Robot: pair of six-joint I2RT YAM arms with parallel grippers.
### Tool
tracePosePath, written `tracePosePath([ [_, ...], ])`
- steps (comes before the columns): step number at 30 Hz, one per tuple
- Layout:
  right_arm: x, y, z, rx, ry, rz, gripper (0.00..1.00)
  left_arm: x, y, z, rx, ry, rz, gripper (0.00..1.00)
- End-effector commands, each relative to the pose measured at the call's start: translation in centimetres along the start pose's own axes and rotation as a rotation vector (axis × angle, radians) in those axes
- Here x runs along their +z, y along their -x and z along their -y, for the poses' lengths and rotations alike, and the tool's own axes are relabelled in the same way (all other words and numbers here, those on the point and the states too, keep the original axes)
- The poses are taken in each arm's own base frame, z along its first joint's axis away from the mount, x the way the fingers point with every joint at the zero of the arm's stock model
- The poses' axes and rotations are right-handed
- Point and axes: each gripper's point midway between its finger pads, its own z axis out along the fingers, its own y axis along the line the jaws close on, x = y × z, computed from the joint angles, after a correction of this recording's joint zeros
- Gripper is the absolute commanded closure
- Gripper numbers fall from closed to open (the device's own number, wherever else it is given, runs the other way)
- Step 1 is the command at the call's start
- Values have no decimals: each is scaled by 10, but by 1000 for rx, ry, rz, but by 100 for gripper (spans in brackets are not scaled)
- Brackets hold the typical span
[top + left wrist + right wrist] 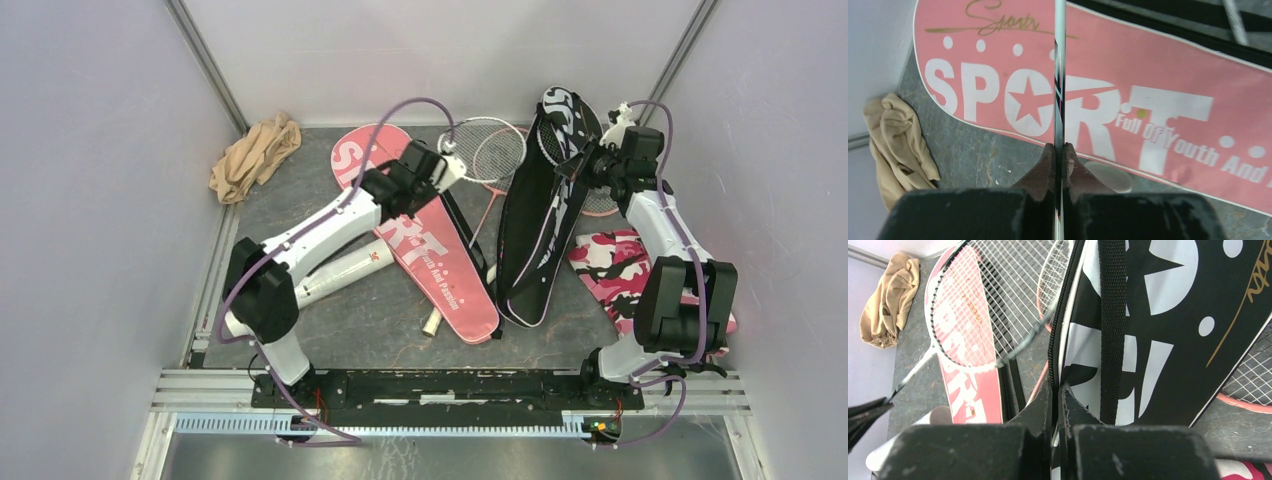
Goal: Pack up the badminton gear
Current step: Pick up the racket from the center of the board, then place the racket in the racket bag.
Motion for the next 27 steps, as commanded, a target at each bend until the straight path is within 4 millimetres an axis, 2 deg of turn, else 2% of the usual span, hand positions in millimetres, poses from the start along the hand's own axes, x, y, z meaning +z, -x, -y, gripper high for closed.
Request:
tracePosePath([
  [1,0,34,-25,-60,58,84,100,-26,34,-8,9,169,117,98],
  [8,4,25,-26,-62,69,58,100,-29,49,26,60,198,158,98],
  [19,8,11,-30,-55,98,27,100,-17,84,76,137,166,204,98],
  [21,8,10,-32,-56,109,24,100,-11,88,84,152,162,203,98],
  [24,9,5,-36,-57,128,13,100,-4,105,90,141,156,229,98],
  [27,11,-1,-38,-54,150,-4,100,10,125,105,114,121,256,98],
])
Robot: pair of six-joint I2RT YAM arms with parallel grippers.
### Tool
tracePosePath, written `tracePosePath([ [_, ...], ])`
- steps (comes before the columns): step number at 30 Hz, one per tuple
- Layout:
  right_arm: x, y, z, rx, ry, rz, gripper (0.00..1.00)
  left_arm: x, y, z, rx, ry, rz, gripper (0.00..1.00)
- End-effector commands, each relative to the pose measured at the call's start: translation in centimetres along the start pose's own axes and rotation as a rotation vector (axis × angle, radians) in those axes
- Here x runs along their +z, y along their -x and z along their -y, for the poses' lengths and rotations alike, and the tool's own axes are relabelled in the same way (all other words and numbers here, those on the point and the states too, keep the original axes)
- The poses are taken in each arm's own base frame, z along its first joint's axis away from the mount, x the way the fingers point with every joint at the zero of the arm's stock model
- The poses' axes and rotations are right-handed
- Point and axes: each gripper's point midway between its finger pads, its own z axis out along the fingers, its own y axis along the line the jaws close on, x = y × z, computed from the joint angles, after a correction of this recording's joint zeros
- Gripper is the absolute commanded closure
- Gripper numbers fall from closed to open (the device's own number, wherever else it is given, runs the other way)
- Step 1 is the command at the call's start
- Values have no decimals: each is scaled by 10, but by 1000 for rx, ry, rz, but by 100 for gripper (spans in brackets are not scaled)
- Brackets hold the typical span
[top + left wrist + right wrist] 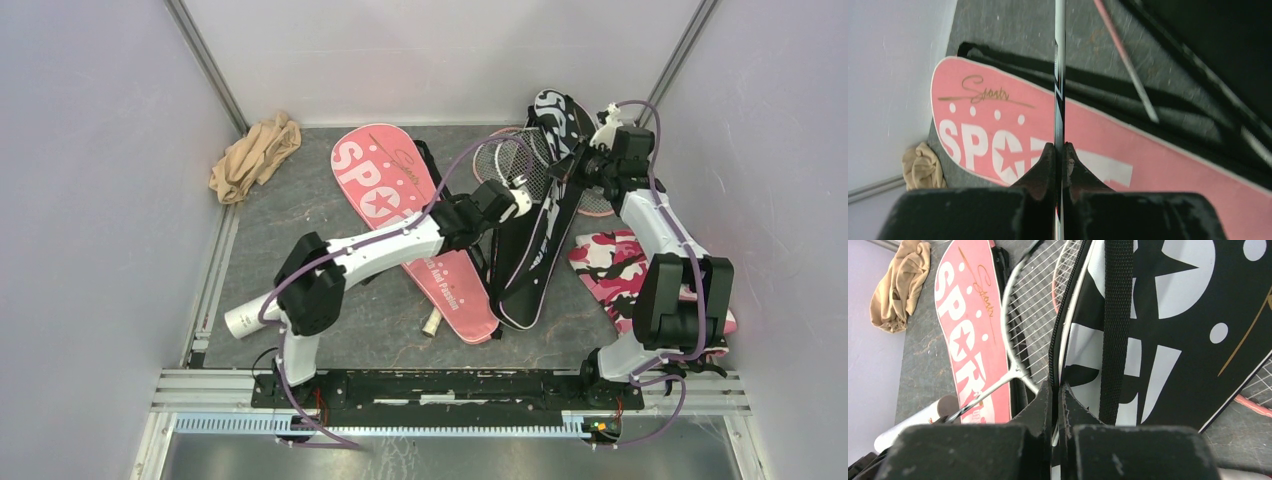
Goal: Pack up the badminton gear
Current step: Place the racket in the racket bag.
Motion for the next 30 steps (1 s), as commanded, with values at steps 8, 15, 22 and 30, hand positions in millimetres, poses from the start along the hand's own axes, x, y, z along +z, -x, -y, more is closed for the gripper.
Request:
tracePosePath([
  [8,6,0,-19,-61,117,5,100,50,125,25,-259,-102,261,98],
  [15,5,-11,-10,-64,102,-25,100,79,149,70,-381,-253,346,96],
  [22,0,-9,-5,-62,104,-17,100,72,131,95,-420,-435,330,71],
  [30,-6,-2,-8,-106,137,-29,100,48,91,93,-441,-593,300,30],
])
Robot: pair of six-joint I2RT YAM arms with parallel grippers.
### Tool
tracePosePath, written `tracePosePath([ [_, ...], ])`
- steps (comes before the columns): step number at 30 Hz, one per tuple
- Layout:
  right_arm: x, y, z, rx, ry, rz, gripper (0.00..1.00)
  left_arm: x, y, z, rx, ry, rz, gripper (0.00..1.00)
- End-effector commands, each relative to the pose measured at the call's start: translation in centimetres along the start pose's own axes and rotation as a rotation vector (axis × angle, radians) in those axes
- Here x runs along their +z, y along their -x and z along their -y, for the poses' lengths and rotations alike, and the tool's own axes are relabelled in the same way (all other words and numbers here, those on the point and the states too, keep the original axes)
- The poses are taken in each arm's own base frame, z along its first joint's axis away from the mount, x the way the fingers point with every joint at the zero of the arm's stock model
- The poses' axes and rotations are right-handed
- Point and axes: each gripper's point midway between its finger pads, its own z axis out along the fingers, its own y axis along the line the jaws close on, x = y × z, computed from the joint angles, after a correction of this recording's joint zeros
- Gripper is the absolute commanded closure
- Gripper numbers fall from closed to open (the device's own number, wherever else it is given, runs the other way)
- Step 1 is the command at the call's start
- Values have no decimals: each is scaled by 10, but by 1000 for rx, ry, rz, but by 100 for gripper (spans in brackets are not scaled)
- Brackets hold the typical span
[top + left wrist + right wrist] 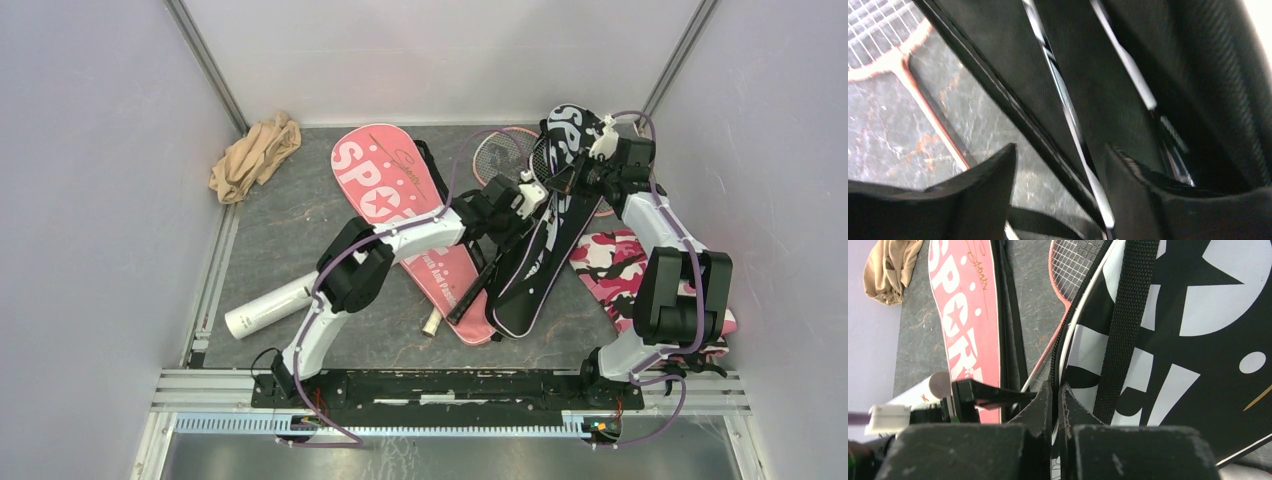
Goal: Pack up the badminton gear
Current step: Place the racket in the racket bag.
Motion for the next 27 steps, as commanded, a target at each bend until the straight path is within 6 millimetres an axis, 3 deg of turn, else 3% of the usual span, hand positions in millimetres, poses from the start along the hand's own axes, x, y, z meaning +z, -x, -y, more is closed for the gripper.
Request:
tracePosePath([
  [1,-8,25,-23,-108,93,43,100,-43,34,10,-59,-139,103,24],
  [4,-6,23,-26,-133,128,3,100,-51,26,14,-89,-205,89,14],
  [8,-5,21,-29,-177,164,-48,100,-56,16,26,-145,-300,68,13],
  [17,-6,21,-31,-226,194,-82,100,-62,-6,59,-249,-496,-2,27],
  [27,-3,18,-30,-249,219,-109,100,-57,-16,76,-341,-594,-45,41],
])
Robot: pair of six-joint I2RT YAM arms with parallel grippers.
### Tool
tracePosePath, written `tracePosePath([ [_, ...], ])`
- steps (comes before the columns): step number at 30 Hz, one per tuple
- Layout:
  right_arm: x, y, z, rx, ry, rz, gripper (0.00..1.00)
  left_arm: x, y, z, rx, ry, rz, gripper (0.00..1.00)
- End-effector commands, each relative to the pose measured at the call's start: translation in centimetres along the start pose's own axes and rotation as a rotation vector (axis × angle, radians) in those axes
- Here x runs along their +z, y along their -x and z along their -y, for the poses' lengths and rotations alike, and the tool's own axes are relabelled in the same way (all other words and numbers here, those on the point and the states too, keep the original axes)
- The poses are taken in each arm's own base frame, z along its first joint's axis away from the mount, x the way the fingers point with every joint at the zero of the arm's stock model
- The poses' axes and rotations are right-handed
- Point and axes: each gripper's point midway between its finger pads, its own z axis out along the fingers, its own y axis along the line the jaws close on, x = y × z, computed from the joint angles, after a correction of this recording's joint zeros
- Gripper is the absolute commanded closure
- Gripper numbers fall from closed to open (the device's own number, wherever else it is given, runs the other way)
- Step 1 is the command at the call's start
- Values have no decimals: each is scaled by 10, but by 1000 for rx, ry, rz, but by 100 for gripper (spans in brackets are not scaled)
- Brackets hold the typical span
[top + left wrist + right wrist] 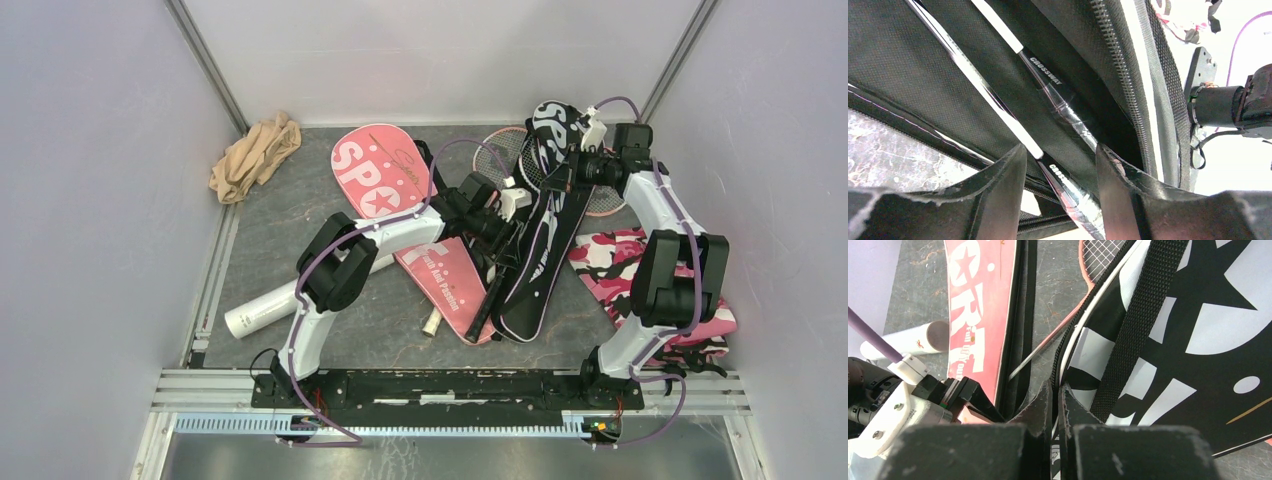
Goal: Pack up the badminton gear
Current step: Place the racket in the racket bag.
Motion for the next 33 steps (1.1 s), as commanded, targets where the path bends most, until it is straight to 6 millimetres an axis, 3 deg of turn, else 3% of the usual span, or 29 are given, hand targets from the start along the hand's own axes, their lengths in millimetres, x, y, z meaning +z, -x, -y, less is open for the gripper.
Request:
tracePosePath([
  [1,-5,23,-14,-86,64,43,100,5,1,12,-54,-75,5,42],
  [11,-2,21,-15,-80,91,27,100,18,-19,-5,-70,-48,-36,41],
  [18,-1,22,-12,-102,92,25,100,18,-22,3,-93,-91,-40,60],
  [26,2,12,-11,-88,106,10,100,17,3,14,-205,-125,1,97],
  [33,6,0,-15,-86,116,-11,100,17,38,14,-293,-107,62,98],
])
